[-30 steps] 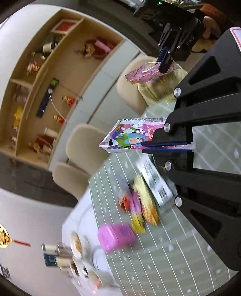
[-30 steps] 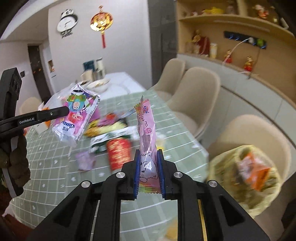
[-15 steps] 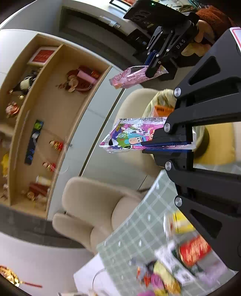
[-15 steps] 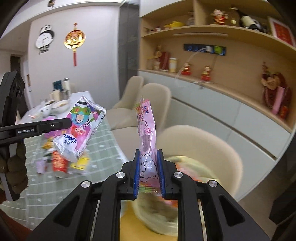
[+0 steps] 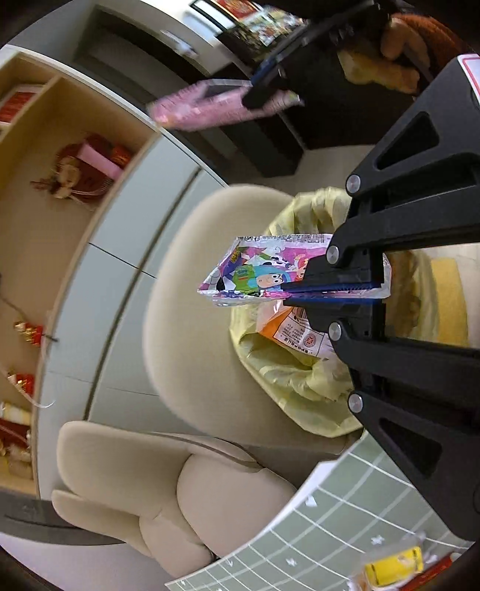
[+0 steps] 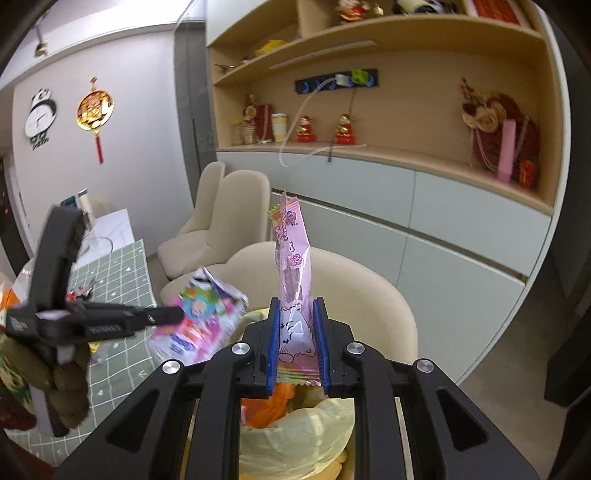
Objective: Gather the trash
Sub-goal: 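Carry both wrappers to the bin and open both tools to drop them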
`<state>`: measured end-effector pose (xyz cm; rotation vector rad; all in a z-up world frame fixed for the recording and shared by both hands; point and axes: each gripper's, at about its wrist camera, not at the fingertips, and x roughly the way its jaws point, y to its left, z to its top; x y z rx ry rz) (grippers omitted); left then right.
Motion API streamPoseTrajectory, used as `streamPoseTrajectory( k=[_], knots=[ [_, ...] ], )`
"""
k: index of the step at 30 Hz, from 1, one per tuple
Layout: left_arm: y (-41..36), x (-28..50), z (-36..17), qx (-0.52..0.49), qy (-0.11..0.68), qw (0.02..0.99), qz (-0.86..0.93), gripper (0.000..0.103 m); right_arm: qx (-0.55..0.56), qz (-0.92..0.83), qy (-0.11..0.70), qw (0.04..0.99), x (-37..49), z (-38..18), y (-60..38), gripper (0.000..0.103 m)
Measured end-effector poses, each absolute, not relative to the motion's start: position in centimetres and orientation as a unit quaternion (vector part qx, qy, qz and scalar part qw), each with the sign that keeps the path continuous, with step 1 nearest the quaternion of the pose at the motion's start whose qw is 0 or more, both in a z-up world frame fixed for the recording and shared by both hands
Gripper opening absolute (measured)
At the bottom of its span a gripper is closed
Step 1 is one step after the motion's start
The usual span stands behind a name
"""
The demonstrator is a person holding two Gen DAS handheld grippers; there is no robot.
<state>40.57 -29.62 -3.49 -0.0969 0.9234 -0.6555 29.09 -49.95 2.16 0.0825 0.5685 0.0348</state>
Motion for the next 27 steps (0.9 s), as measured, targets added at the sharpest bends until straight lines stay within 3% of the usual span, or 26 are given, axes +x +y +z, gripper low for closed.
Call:
streamPoseTrajectory(
  k=[3,5,7,17,27],
  knots=[
    [-31.7,41.6,-5.7,-0.029,0.455,0.833,-0.314,0.004,0.051,0.016,0.292,0.955,29.8,0.9,-50.9,0.018],
    [-32.2,41.8,-6.6,-0.018,0.461,0.832,-0.310,0.025,0.055,0.016,0.297,0.953,30.3,0.4,-51.3,0.018],
    [-32.1,41.9,-7.3,-0.022,0.470,0.829,-0.301,0.033,0.061,0.017,0.304,0.950,30.6,-0.4,-51.4,0.018],
    [-26.4,39.3,-5.5,-0.040,0.469,0.846,-0.250,0.037,0.090,0.083,0.345,0.931,32.7,-3.6,-48.5,0.018],
    [-20.8,34.6,-3.6,-0.037,0.434,0.876,-0.209,0.043,0.066,0.114,0.470,0.873,38.0,-11.0,-44.0,0.018]
  ],
)
